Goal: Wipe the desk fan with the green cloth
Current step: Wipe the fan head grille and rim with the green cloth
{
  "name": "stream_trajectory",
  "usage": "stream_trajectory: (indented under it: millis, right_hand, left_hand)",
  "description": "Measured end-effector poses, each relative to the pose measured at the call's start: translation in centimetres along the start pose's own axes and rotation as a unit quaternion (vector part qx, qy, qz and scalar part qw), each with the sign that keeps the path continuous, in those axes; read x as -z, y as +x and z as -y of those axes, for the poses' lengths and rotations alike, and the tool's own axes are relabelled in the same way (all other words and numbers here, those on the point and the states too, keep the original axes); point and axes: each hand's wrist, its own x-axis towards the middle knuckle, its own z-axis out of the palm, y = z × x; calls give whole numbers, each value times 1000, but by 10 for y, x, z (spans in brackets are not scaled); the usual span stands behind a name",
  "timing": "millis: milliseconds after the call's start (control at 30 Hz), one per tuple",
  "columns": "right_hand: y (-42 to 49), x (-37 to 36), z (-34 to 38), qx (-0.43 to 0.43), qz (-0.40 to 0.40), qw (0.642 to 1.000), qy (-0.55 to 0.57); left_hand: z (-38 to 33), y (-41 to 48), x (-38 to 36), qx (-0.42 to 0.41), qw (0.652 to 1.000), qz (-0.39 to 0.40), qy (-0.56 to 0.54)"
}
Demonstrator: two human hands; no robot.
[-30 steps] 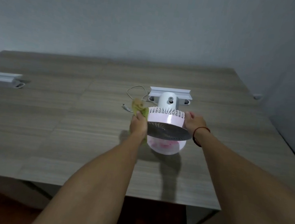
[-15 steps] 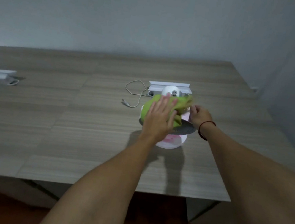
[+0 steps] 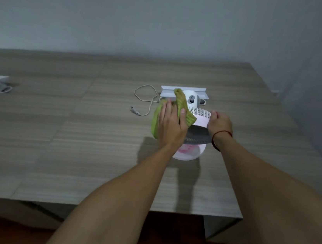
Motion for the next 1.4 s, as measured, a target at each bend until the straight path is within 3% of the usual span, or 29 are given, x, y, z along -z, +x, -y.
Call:
stream_trajectory:
  millis: [67, 133, 167, 233, 267, 300, 367, 433, 533, 600, 667, 733, 867, 967, 1100, 1233, 1333, 1400]
  right_hand:
    - [4, 2, -3, 10, 12, 1000, -10]
    - [9, 4, -6, 15, 14, 1000, -14]
    - [10, 4, -8, 15, 12, 1000, -13]
    - [13, 4, -11, 17, 4, 1000, -3]
    - [14, 4, -12, 15, -1, 1000, 1]
    - [15, 5, -14, 13, -6, 1000, 6]
    - [17, 6, -15, 12, -18, 1000, 12]
    - [17, 7, -13, 10, -27, 1000, 10]
    - [19, 8, -6, 3, -20, 1000, 15]
    - [20, 8, -6, 5, -7, 1000, 13]
    - [20, 7, -6, 14, 6, 1000, 19]
    - [21, 6, -7, 14, 3, 999, 33]
    - [19, 6, -11, 27, -1, 998, 59]
    - [22, 9, -18, 45, 5, 996, 75]
    - [25, 2, -23, 47, -16, 992, 112]
    - [24, 0, -23, 24, -30, 991, 131]
    - [23, 2, -22, 2, -25, 993, 116]
    - [21, 2, -20, -4, -26, 994, 110]
  left_hand:
    - [9, 7, 2, 19, 999, 7, -50]
    - [24, 15, 2, 118, 987, -11, -111]
    - [34, 20, 0, 218, 965, -9, -146]
    - [51, 25, 0, 406, 877, 37, -255]
    - [57, 23, 1, 451, 838, 55, -301]
    - [59, 19, 2, 469, 823, 61, -315]
    - [56, 17, -2, 458, 841, 54, -282]
    - [38, 14, -5, 383, 899, -4, -213]
    - [10, 9, -6, 124, 981, -51, -138]
    - [13, 12, -10, 69, 990, -28, -117]
    - [22, 17, -7, 110, 985, -8, -136]
    - [35, 24, -3, 203, 959, 6, -196]
    - [71, 35, -6, 405, 849, 45, -338]
    - [91, 28, -17, 455, 758, 101, -458]
    - [109, 21, -39, 493, 715, 86, -487]
    - [91, 20, -33, 468, 742, 50, -478]
    - [69, 25, -17, 420, 837, 10, -351]
    - [51, 22, -11, 336, 910, -9, -243]
